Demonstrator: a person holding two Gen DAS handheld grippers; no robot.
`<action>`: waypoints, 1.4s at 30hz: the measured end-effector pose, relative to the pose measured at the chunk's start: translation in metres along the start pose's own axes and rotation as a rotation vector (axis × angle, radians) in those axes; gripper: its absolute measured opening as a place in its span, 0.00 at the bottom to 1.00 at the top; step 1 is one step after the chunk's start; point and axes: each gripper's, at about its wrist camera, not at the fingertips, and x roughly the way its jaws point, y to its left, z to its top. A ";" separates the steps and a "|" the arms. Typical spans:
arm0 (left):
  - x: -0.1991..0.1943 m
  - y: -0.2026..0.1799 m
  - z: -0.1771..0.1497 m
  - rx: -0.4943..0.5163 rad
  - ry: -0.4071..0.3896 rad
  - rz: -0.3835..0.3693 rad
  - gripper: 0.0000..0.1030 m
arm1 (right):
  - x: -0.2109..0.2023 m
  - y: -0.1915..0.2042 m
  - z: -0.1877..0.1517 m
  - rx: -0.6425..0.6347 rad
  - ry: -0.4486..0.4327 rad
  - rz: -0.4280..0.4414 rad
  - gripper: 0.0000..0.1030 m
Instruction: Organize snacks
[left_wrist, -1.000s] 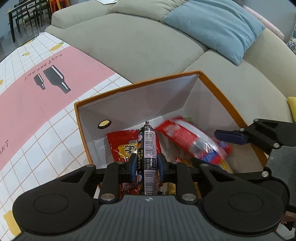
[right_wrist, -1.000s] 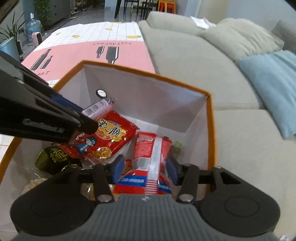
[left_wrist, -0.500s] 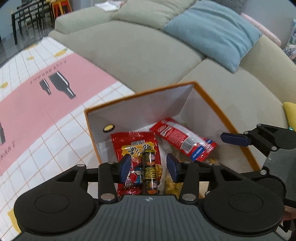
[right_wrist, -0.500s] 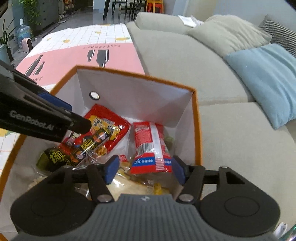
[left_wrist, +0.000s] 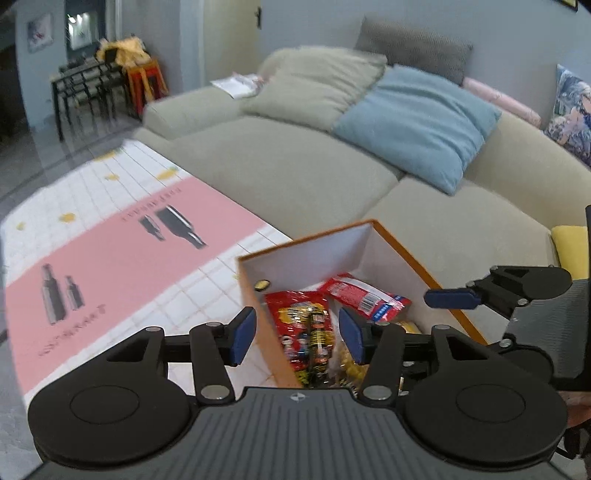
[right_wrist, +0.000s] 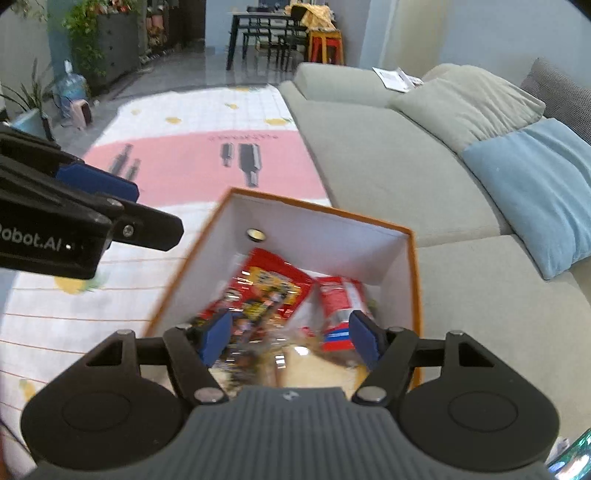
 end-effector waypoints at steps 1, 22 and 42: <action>-0.007 0.002 -0.003 0.000 -0.014 0.007 0.59 | -0.006 0.004 -0.001 0.011 -0.009 0.011 0.67; -0.091 0.041 -0.078 -0.074 -0.159 0.125 0.60 | -0.102 0.089 -0.042 0.227 -0.249 -0.034 0.67; -0.056 0.031 -0.147 -0.011 0.058 0.148 0.61 | -0.069 0.111 -0.113 0.248 -0.030 -0.146 0.66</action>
